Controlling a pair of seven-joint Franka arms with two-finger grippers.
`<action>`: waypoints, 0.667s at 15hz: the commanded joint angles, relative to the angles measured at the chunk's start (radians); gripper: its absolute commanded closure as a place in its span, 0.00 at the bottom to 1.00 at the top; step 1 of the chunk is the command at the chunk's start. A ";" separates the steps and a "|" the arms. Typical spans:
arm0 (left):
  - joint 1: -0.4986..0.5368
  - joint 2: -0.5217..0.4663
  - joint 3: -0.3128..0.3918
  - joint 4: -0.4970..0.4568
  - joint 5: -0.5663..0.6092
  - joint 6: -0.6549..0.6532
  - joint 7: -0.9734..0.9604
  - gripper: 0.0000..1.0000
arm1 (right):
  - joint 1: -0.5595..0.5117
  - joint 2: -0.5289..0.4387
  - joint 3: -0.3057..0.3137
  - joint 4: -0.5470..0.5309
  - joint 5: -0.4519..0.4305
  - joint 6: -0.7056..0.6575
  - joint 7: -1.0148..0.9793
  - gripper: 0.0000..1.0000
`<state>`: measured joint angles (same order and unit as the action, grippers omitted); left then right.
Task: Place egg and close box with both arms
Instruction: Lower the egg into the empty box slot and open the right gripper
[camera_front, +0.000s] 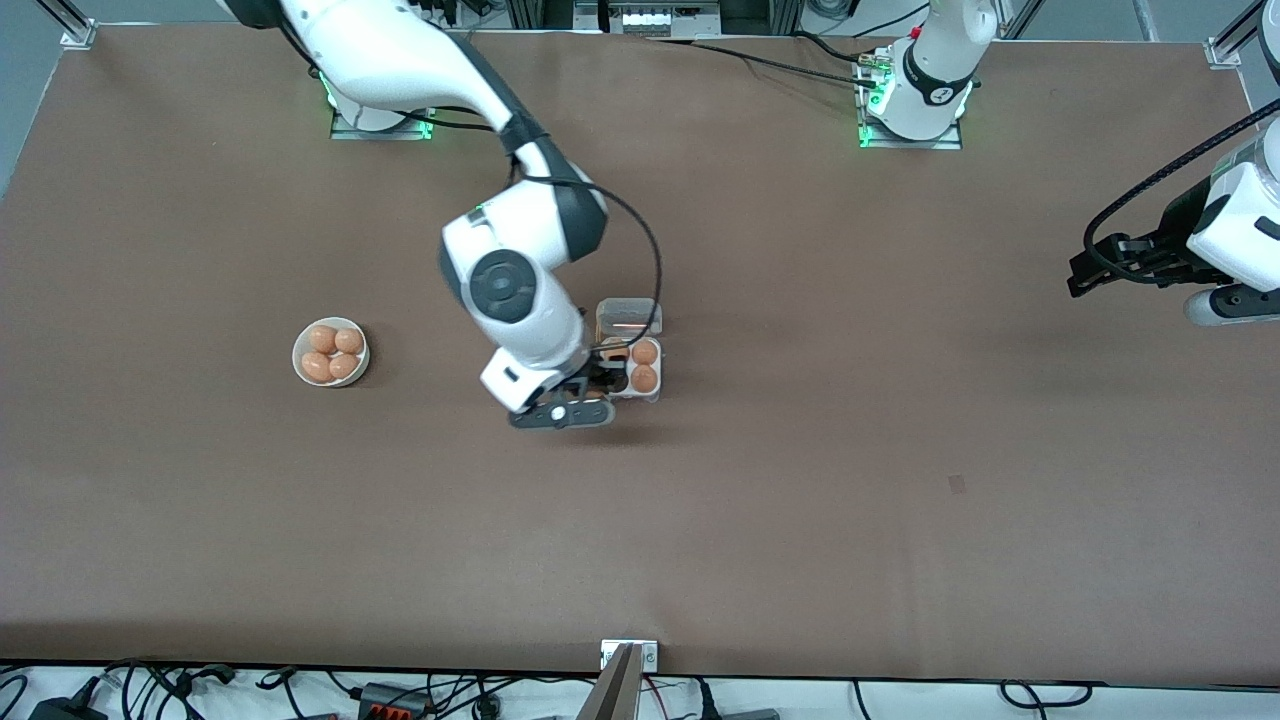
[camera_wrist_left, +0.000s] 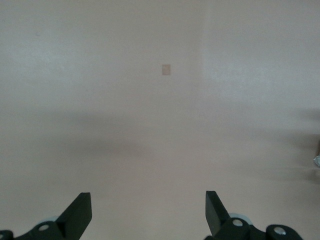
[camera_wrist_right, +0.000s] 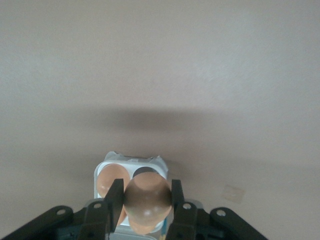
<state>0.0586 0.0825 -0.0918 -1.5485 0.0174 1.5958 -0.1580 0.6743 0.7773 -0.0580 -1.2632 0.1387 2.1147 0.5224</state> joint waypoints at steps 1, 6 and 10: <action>0.003 -0.024 0.001 -0.019 -0.011 0.004 0.003 0.00 | 0.042 0.034 -0.016 0.015 -0.047 0.016 0.045 1.00; 0.003 -0.024 0.001 -0.019 -0.011 0.004 0.002 0.00 | 0.063 0.060 -0.014 -0.008 -0.048 0.031 0.088 1.00; 0.003 -0.024 0.001 -0.019 -0.011 0.004 0.003 0.00 | 0.070 0.069 -0.014 -0.010 -0.048 0.056 0.090 1.00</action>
<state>0.0586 0.0825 -0.0918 -1.5485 0.0174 1.5958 -0.1580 0.7278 0.8450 -0.0601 -1.2704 0.1034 2.1532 0.5883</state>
